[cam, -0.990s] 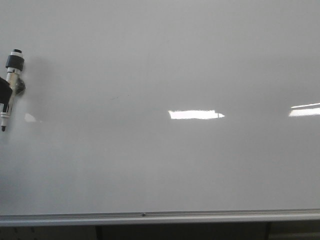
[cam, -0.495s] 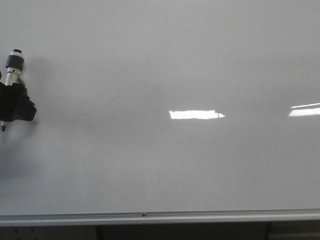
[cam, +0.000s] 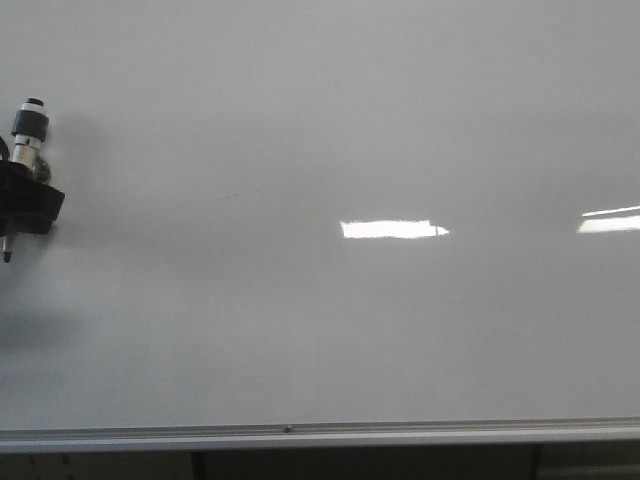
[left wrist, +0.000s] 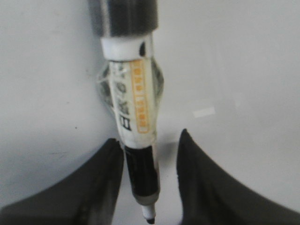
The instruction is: Write number 0 on whiteboard
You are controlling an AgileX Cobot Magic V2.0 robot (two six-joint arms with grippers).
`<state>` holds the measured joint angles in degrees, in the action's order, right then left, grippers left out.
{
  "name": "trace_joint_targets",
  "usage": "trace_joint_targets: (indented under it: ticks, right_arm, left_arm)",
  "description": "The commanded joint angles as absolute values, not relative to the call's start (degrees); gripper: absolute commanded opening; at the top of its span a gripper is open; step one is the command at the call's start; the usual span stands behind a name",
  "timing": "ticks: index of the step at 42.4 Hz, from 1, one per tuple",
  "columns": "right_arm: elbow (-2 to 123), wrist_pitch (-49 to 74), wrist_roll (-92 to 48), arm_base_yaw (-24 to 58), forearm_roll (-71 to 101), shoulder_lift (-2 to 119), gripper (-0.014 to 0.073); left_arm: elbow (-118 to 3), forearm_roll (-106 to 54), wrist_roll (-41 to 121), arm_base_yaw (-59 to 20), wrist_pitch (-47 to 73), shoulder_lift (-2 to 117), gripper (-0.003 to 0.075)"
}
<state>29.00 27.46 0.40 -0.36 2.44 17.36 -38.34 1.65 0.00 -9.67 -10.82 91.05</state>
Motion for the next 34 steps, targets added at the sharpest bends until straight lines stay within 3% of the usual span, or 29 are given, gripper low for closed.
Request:
trace_joint_targets:
  ticks: [1, 7, 16, 24, 34]
  right_arm:
    - [30.96, 22.59, 0.37, -0.28, 1.99, 18.26, 0.0634]
    - [30.96, 22.59, 0.37, -0.28, 1.99, 18.26, 0.0634]
    - [30.96, 22.59, 0.37, -0.28, 1.99, 18.26, 0.0634]
    - [31.52, 25.97, 0.37, -0.28, 3.48, 20.1, 0.0634]
    - [34.78, 33.18, 0.37, 0.19, 5.73, 29.5, 0.0634]
  left_arm:
    - [-39.98, 1.38, 0.0, -10.07, -14.81, 89.33, 0.0115]
    - [-39.98, 1.38, 0.0, -10.07, -14.81, 89.33, -0.002]
    - [-40.31, 1.38, 0.0, -10.44, -6.82, 87.33, -0.0018]
    - [-45.39, -0.85, 0.73, -15.57, 17.78, 83.97, -0.0016]
    - [-51.72, -27.08, 27.28, -22.56, 38.16, 82.76, -0.0016]
